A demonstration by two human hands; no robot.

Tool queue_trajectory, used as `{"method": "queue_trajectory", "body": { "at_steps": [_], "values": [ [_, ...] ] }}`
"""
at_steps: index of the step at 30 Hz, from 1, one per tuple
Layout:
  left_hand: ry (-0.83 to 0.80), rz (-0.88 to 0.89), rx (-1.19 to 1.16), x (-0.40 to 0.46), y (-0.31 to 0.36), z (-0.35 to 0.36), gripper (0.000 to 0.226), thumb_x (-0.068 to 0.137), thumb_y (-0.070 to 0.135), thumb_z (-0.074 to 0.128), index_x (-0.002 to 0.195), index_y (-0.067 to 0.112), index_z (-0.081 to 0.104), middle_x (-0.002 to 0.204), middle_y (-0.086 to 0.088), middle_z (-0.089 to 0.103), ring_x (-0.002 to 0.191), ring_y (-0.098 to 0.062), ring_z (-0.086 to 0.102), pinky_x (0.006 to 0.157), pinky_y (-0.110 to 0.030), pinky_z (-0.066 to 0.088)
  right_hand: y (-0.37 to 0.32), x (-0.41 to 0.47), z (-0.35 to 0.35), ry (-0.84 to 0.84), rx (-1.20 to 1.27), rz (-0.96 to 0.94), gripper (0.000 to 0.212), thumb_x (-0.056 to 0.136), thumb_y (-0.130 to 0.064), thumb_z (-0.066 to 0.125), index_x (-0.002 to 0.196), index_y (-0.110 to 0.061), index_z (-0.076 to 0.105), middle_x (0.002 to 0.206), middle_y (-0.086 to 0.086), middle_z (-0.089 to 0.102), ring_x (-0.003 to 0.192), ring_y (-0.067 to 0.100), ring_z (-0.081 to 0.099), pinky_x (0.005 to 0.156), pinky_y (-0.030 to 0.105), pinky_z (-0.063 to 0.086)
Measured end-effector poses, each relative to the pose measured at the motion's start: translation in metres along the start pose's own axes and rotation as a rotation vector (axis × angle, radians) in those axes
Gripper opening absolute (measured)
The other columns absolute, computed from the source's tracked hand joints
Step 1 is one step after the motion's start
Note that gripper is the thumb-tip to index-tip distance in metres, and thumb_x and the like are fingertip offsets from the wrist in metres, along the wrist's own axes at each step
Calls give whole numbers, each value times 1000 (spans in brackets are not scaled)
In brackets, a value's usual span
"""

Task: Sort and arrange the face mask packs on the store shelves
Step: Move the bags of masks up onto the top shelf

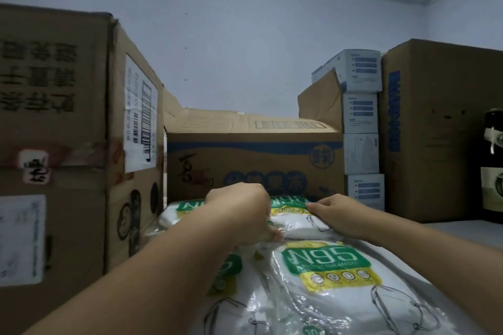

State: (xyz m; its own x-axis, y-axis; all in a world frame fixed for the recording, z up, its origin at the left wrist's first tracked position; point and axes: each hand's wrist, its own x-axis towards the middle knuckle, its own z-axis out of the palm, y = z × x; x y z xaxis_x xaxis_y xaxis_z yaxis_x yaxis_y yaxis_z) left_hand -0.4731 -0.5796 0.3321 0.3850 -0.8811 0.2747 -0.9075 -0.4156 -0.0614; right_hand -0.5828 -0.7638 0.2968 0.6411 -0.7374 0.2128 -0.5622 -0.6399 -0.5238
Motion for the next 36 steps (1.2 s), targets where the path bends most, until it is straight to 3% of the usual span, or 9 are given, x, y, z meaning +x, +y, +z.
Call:
{"method": "queue_trajectory", "body": {
  "at_steps": [6, 11, 13, 17, 20, 23, 32, 34, 36],
  "values": [
    [24, 24, 32, 8, 3, 5, 45, 85, 58, 62, 112, 22, 62, 110, 4, 64, 97, -21, 59, 72, -31, 43, -2, 8, -2, 76, -201, 1, 32, 90, -57, 49, 82, -28, 58, 81, -4, 63, 74, 10, 57, 57, 25, 40],
    [32, 43, 45, 7, 3, 5, 36, 87, 54, 60, 78, 20, 55, 81, 4, 58, 73, -18, 53, 57, -29, 34, -22, -2, -10, 164, -289, 20, 39, 92, -57, 48, 102, -20, 57, 87, -3, 60, 78, 12, 56, 57, 27, 40],
    [23, 44, 0, 4, 0, 3, 46, 82, 66, 56, 78, 20, 58, 81, 4, 61, 76, -17, 57, 58, -28, 39, -35, -20, -18, 251, -197, -25, 44, 95, -54, 43, 118, -19, 54, 104, -1, 62, 89, 14, 56, 67, 30, 44],
    [215, -17, -165, 1, -6, -7, 63, 82, 75, 43, 116, 25, 60, 116, 2, 64, 100, -17, 59, 74, -32, 48, -50, -78, -22, 300, -137, -194, 56, 93, -56, 43, 142, -28, 37, 142, -3, 45, 125, 17, 45, 98, 35, 41],
    [211, -82, -181, -3, -11, -10, 79, 85, 76, 34, 149, 32, 24, 157, -2, 25, 144, -26, 21, 110, -47, 29, -54, -128, -20, 199, -231, -276, 62, 92, -57, 44, 147, -37, 24, 156, -7, 24, 142, 16, 24, 112, 41, 28],
    [127, -112, -184, -19, -21, -7, 81, 86, 75, 31, 152, 36, 6, 162, -2, 0, 148, -27, -5, 118, -51, 8, -52, -173, -14, 142, -284, -325, 65, 93, -58, 43, 149, -42, 12, 161, -9, 3, 148, 13, -1, 117, 38, 13],
    [556, 182, -198, -167, -23, -3, 51, 93, 37, 54, 142, 30, 43, 151, 4, 38, 136, -15, 39, 106, -36, 40, -48, -282, 38, 147, -182, -776, 66, 93, -48, 45, 148, -46, 8, 155, -19, -15, 128, -9, -37, 103, 13, -24],
    [600, 188, -151, -219, -30, 6, 45, 90, 32, 55, 134, 23, 55, 138, 0, 54, 124, -16, 52, 97, -36, 49, -52, -296, 60, 197, -165, -907, 63, 88, -44, 54, 146, -36, 31, 159, -7, 7, 145, 6, -13, 117, 29, -7],
    [603, 119, -118, -271, -45, 27, 45, 85, 31, 55, 128, 18, 62, 127, -1, 63, 113, -18, 61, 91, -34, 53, -61, -311, 90, 302, -91, -1019, 51, 76, -38, 63, 124, -23, 62, 140, 8, 51, 135, 29, 40, 105, 50, 36]
  ]
}}
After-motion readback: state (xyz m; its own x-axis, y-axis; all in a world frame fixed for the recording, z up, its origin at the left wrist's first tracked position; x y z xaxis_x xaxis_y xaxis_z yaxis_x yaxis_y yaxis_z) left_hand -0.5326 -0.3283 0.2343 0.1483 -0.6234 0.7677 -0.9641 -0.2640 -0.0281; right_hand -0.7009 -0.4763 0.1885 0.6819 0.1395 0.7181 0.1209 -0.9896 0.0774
